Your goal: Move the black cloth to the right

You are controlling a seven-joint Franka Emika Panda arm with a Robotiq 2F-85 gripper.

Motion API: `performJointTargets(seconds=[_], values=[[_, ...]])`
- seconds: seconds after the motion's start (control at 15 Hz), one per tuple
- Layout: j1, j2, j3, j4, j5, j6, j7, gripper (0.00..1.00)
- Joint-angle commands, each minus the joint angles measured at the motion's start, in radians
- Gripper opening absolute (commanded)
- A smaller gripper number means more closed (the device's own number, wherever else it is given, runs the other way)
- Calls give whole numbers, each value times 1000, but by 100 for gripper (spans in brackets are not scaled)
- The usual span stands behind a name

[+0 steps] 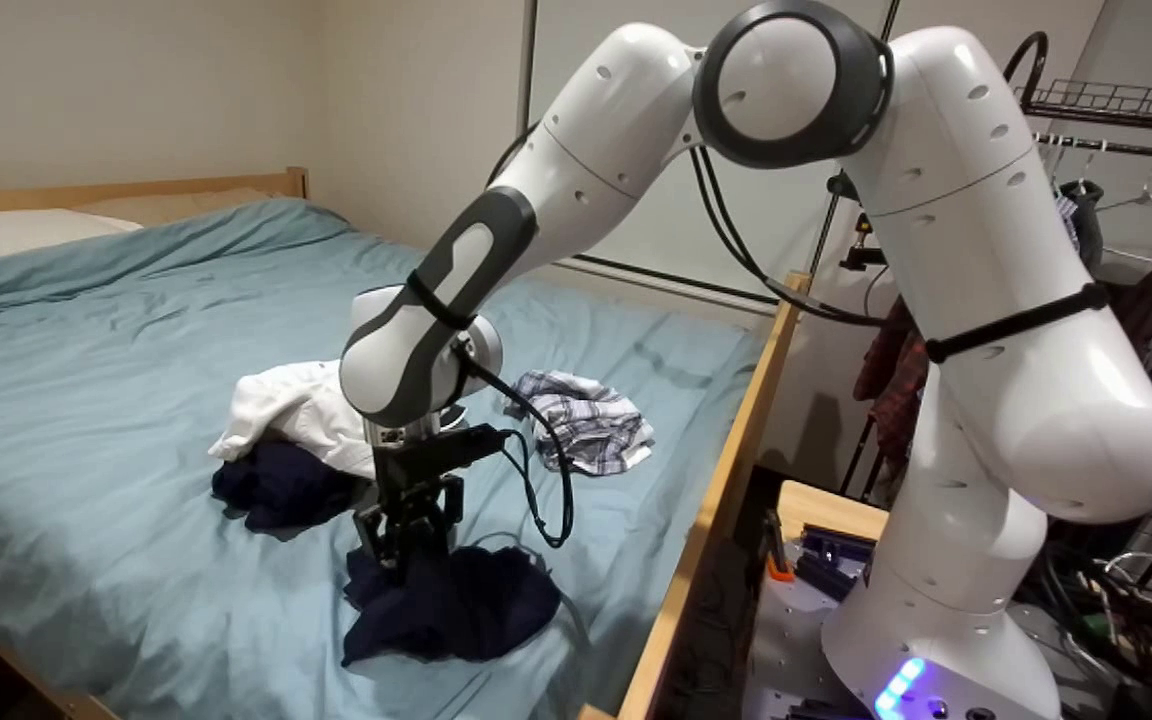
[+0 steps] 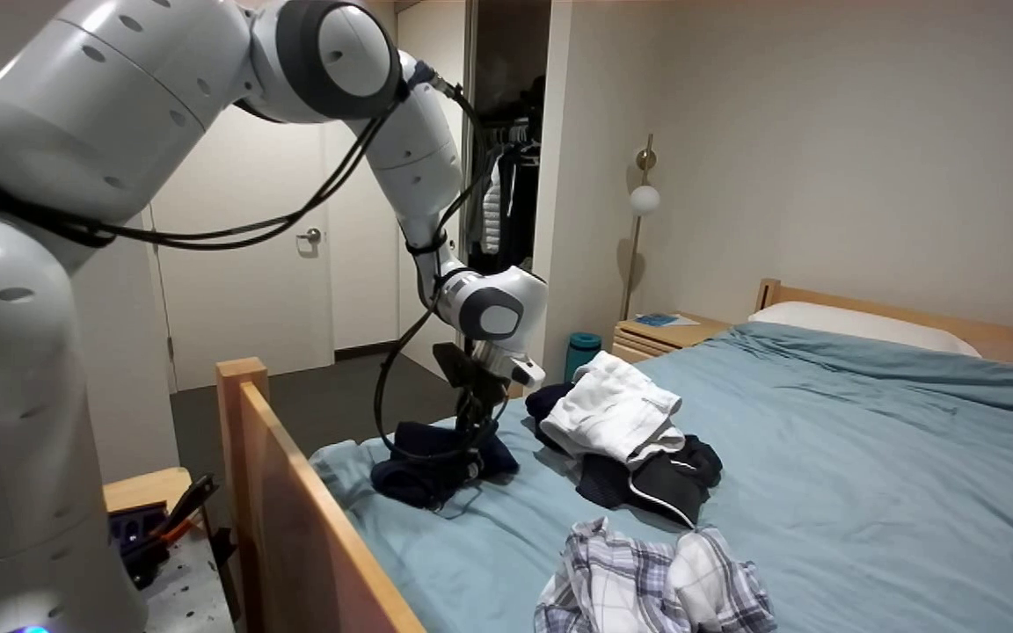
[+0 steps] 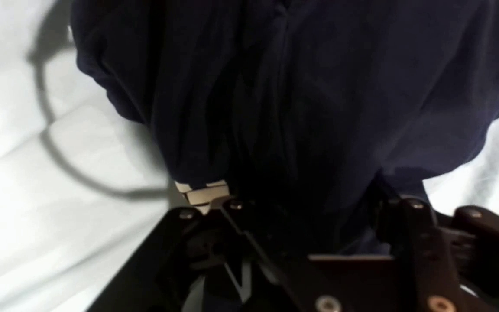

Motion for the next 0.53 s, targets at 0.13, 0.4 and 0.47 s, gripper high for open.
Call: performJointTargets(seconds=[0.13, 0.4, 0.47], values=[[-50, -28, 27, -24, 33, 22, -59, 21], [-79, -92, 34, -61, 39, 40, -113, 4], [-84, -117, 32, -77, 42, 47, -119, 2]])
